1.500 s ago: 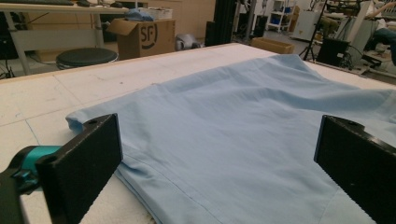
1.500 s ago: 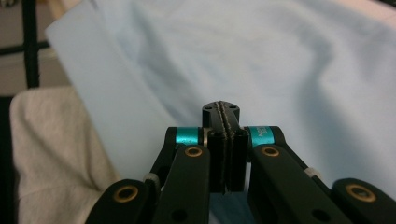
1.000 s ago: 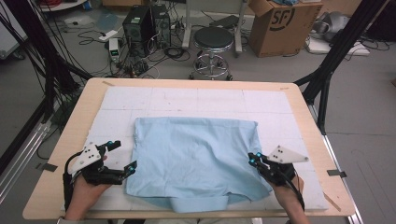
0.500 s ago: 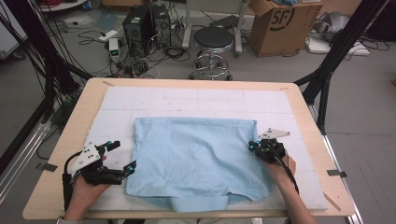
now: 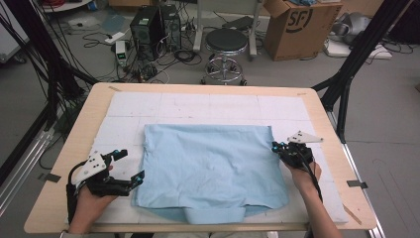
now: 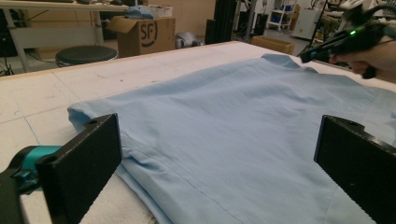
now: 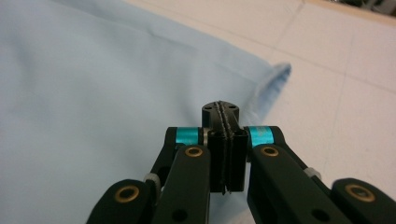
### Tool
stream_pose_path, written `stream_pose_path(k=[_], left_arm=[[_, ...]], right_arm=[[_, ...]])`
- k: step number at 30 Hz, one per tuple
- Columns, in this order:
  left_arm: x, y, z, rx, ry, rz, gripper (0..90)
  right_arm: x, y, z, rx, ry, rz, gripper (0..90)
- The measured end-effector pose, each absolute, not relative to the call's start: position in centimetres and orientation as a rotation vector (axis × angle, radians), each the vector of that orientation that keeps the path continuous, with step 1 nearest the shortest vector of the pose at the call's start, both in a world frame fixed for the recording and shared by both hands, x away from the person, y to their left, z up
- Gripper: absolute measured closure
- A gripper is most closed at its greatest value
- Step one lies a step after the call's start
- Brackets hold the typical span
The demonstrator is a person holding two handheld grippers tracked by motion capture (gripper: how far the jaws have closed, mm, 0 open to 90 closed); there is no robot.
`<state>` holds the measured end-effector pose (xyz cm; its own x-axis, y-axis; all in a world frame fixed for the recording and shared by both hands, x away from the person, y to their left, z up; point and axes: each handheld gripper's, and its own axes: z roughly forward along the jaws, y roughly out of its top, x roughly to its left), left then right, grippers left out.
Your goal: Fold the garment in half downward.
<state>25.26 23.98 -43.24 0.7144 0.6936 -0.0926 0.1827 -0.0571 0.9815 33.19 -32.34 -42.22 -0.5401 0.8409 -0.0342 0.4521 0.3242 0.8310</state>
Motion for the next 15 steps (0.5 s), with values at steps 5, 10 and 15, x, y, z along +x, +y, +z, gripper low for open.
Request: stream_pose_path(k=[5, 10, 15], left_arm=[[25.2, 23.9, -43.1, 1.606, 0.723, 0.487, 1.7], [25.3, 23.9, -43.1, 1.601, 0.726, 0.494, 1.7], [25.3, 23.9, -43.1, 1.602, 0.726, 0.489, 1.7]], right_arm=[[29.7, -29.9, -39.9, 0.963, 2.206, 1.273, 89.7], [26.7, -24.7, -39.6, 0.767, 2.347, 1.448, 89.7], [24.7, -18.8, -40.0, 0.591, 2.519, 1.496, 89.7]])
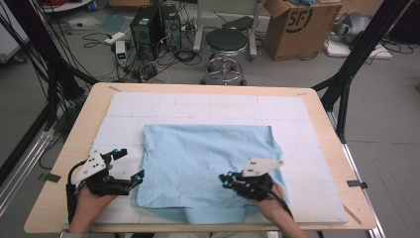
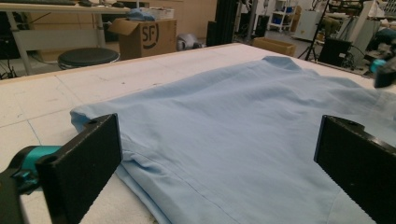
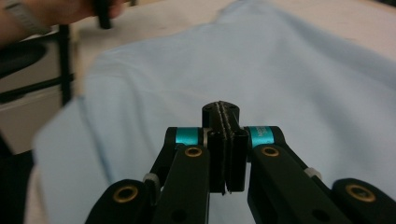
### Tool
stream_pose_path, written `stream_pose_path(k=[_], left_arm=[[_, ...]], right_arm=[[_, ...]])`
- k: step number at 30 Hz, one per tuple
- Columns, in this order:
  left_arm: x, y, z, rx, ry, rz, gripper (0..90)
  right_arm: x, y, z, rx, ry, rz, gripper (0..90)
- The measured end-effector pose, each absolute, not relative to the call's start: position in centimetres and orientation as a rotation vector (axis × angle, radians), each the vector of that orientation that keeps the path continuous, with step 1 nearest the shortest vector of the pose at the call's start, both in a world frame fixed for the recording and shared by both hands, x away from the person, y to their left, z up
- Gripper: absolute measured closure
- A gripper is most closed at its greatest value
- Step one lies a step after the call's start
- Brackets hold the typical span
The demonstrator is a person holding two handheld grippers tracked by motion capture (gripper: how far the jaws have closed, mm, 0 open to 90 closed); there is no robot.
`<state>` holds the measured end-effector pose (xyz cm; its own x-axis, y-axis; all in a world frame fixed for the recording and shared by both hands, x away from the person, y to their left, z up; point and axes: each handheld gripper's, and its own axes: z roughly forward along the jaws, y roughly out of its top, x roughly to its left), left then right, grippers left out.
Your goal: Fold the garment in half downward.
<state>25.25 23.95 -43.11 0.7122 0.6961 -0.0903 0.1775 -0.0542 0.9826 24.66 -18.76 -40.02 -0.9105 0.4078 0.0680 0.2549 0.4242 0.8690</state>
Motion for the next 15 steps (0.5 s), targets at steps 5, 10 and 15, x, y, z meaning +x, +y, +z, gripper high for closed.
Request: stream_pose_path(k=[5, 10, 15], left_arm=[[25.1, 24.1, -43.1, 1.599, 0.721, 0.492, 1.7], [25.0, 24.5, -43.1, 1.598, 0.731, 0.493, 1.7], [24.8, 24.5, -43.0, 1.59, 0.729, 0.498, 1.7]], right_arm=[[24.2, -14.8, -41.1, 0.501, 2.598, 1.513, 89.7], [23.6, -12.8, -41.6, 0.456, 2.638, 1.511, 89.7], [22.6, -11.1, -42.7, 0.367, 2.73, 1.372, 89.7]])
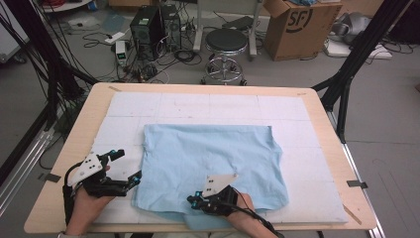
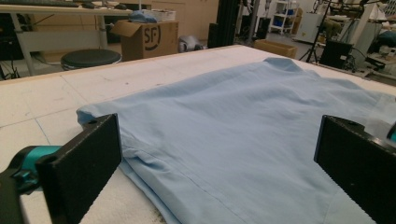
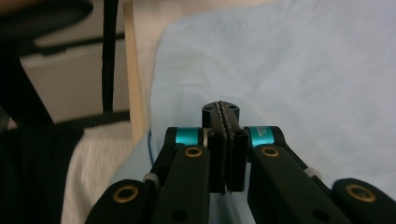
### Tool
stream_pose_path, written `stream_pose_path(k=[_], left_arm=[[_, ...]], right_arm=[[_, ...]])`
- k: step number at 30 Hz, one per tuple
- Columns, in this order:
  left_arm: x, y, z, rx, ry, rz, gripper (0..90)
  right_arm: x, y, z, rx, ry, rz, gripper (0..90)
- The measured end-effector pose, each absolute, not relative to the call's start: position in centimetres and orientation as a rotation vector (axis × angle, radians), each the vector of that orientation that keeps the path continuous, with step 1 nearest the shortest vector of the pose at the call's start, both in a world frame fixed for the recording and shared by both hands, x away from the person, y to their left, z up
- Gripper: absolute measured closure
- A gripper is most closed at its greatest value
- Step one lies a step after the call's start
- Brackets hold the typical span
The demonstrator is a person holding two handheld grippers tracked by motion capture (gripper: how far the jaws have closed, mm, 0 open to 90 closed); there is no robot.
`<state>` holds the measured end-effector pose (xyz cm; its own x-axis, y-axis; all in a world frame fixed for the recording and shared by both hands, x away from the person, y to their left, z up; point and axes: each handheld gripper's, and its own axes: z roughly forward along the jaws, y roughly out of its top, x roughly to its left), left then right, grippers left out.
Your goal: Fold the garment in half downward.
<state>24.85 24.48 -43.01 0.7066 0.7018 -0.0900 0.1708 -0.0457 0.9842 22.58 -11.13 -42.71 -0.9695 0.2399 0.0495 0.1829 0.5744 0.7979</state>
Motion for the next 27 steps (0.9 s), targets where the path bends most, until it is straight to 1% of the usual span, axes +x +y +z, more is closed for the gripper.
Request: stream_pose_path(k=[4, 9, 13, 20, 24, 27], left_arm=[[24.9, 24.4, -43.0, 1.592, 0.727, 0.497, 1.7], [24.9, 24.3, -43.0, 1.595, 0.72, 0.496, 1.7], [24.8, 24.4, -42.9, 1.593, 0.72, 0.496, 1.7], [24.6, 24.2, -42.7, 1.582, 0.697, 0.494, 1.7], [24.6, 24.3, -42.6, 1.583, 0.697, 0.495, 1.7], [24.6, 24.2, -42.5, 1.579, 0.695, 0.496, 1.7]], right_arm=[[21.8, -10.2, -44.0, 0.269, 2.768, 1.187, 89.8], [21.7, -10.1, -44.0, 0.267, 2.748, 1.188, 89.8], [21.6, -11.3, -42.3, 0.298, 2.674, 1.313, 89.7], [22.8, -14.2, -39.3, 0.396, 2.575, 1.434, 89.1], [24.0, -16.2, -37.8, 0.455, 2.497, 1.488, 78.5], [25.1, -17.3, -37.2, 0.495, 2.438, 1.517, 63.6]])
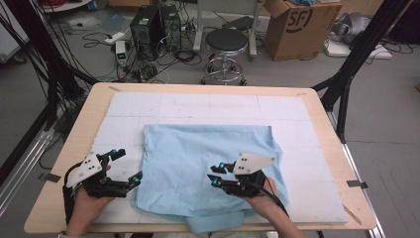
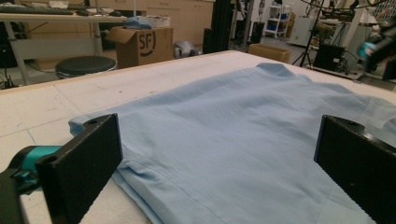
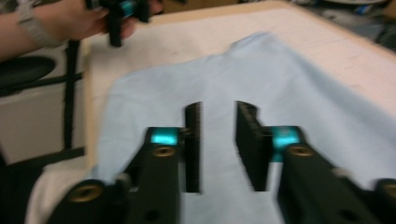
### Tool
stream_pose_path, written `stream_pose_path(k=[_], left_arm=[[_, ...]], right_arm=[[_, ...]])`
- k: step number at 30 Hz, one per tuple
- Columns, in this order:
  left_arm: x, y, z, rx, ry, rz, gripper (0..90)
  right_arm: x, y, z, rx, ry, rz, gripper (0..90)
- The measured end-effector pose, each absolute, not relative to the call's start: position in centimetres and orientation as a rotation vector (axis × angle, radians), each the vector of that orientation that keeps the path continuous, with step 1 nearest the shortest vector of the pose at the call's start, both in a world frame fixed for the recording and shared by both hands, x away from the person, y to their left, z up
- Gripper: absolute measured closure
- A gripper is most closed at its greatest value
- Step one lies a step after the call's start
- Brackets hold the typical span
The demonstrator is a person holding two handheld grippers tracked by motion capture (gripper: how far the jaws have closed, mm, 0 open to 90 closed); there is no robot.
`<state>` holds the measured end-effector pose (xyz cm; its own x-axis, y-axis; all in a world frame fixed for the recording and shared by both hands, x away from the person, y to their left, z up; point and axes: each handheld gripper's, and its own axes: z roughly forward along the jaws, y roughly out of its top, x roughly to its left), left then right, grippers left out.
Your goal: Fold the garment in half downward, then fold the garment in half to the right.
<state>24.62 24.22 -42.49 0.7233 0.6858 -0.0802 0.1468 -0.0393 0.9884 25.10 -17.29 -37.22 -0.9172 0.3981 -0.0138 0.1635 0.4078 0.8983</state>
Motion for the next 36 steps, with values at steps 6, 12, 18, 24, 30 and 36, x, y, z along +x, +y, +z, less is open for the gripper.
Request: stream_pose_path(k=[6, 12, 18, 24, 30, 36], left_arm=[[24.4, 24.2, -42.0, 1.567, 0.684, 0.503, 1.7], [24.4, 24.2, -42.0, 1.571, 0.682, 0.5, 1.7], [24.4, 24.1, -42.1, 1.57, 0.684, 0.5, 1.7], [24.3, 24.1, -42.1, 1.566, 0.682, 0.495, 1.7], [24.1, 24.2, -42.3, 1.571, 0.683, 0.493, 1.7], [24.0, 24.7, -42.4, 1.559, 0.699, 0.496, 1.7]], right_arm=[[27.6, -18.6, -37.0, 0.565, 2.362, 1.602, 32.2], [28.9, -18.8, -36.7, 0.578, 2.34, 1.644, 0.0], [30.1, -17.9, -34.9, 0.528, 2.377, 1.605, 0.1], [32.0, -16.2, -33.3, 0.506, 2.43, 1.556, 0.1], [33.6, -13.9, -32.2, 0.474, 2.488, 1.477, 0.1], [35.3, -11.4, -32.1, 0.447, 2.549, 1.408, 0.1]])
